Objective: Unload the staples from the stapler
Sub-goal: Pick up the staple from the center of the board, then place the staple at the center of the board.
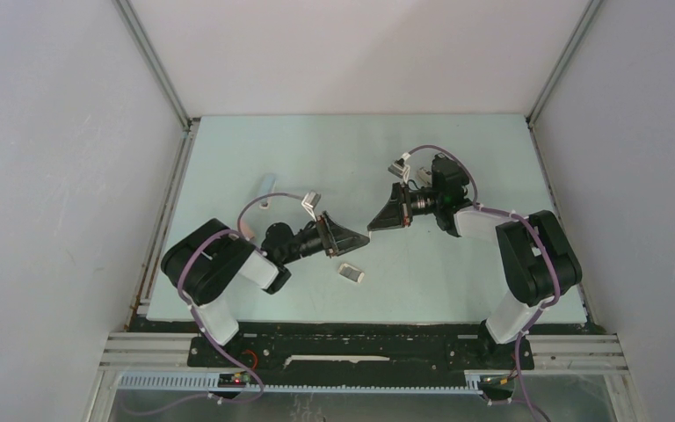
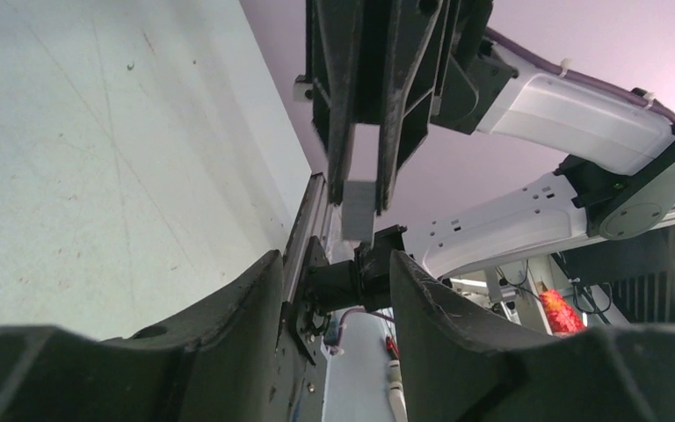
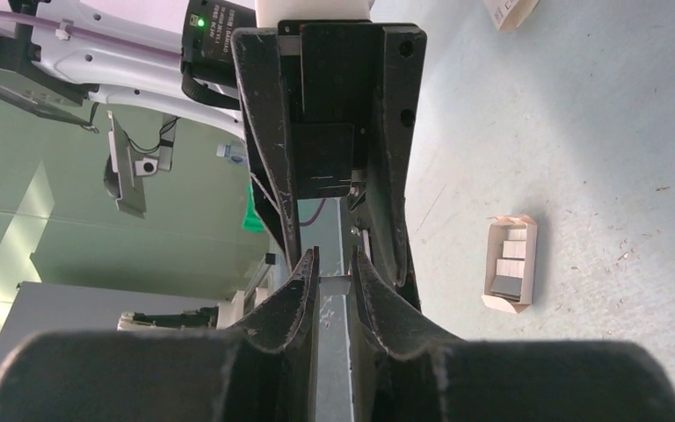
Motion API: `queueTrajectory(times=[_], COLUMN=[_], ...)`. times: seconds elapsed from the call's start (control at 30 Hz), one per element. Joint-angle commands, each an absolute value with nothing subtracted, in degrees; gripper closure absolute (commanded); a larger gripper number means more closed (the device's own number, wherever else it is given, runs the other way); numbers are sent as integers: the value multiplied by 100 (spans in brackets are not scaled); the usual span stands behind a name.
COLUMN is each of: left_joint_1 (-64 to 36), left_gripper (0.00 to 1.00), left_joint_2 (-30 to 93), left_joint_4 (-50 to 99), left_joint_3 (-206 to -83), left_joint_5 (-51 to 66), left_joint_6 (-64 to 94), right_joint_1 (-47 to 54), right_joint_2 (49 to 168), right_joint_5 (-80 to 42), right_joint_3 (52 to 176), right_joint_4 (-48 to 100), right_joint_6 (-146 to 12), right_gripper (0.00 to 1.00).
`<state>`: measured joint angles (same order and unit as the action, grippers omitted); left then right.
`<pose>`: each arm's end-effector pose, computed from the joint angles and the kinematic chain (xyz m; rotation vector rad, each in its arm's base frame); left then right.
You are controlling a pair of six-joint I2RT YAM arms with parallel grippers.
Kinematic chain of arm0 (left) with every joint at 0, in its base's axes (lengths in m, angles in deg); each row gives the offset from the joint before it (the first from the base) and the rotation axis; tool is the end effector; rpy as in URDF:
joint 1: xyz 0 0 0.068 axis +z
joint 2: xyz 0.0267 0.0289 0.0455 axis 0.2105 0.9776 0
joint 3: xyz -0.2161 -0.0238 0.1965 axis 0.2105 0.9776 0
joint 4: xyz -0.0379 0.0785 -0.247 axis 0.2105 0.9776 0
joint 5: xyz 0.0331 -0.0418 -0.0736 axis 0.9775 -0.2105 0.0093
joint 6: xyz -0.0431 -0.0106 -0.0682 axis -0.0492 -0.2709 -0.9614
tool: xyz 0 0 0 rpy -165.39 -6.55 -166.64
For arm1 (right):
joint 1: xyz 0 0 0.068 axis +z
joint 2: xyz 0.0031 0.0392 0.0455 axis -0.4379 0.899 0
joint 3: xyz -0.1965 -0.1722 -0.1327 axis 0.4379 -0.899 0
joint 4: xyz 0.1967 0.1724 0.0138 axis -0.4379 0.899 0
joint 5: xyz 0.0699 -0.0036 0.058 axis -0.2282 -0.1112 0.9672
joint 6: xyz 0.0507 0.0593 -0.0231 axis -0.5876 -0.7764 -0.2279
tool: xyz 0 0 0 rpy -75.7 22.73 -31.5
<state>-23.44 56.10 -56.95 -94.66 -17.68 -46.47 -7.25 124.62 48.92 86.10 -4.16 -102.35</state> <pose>0.2310 -0.2135 0.1817 -0.0024 1.8307 -1.8719 0.3065 0.1760 0.2190 -0.6094 2.0399 1.9091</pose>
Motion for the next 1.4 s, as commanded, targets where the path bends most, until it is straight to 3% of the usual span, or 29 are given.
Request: queueTrajectory(times=[0.0, 0.1, 0.2, 0.3, 0.47, 0.63, 0.77, 0.83, 0.9, 1.2, 1.37], left_joint_1=[-2305, -2253, -2195, -2107, -2045, -2078, -2328, -2376, -2379, -2379, -2379], left_gripper=[46, 46, 45, 44, 43, 41, 35, 34, 34, 5, 5], left_joint_2=[5334, 5180, 4950, 4708, 4167, 2623, 1133, 551, 56, -1089, -1032], left_joint_4=[-5986, -5979, -5972, -5933, -5066, -2629, 224, 888, 1241, 1311, 754], left_joint_3=[-9141, -8918, -8692, -8515, -8538, -8857, -9405, -9483, -9446, -8889, -8622], left_joint_5=[-1848, -1815, -1784, -1734, -1565, -978, 531, 1073, 1514, 2123, 1758], left_joint_6=[-4373, -4242, -4086, -3941, -3404, -2148, -672, -295, -95, -201, -533], right_joint_1=[-812, -931, -995, -974, -952, -748, -642, -632, -621, -446, -419], right_joint_2=[12149, 11992, 11807, 11653, 11696, 11712, 11886, 12004, 12189, 12746, 12950], right_joint_5=[4864, 4713, 4107, 3196, 1950, 777, 58, -168, -331, -880, -930], right_joint_3=[8651, 8782, 9320, 9639, 9986, 10003, 10054, 10076, 10133, 10264, 10327], right_joint_4=[-537, 259, 2680, 4160, 5397, 6020, 6361, 6416, 6476, 6561, 6515], right_joint_6=[-10171, -9372, -7376, -6132, -5179, -4527, -4172, -4102, -4112, -4540, -5032], right_gripper=[83, 83, 83, 83, 82, 81, 81, 81, 81, 80, 80])
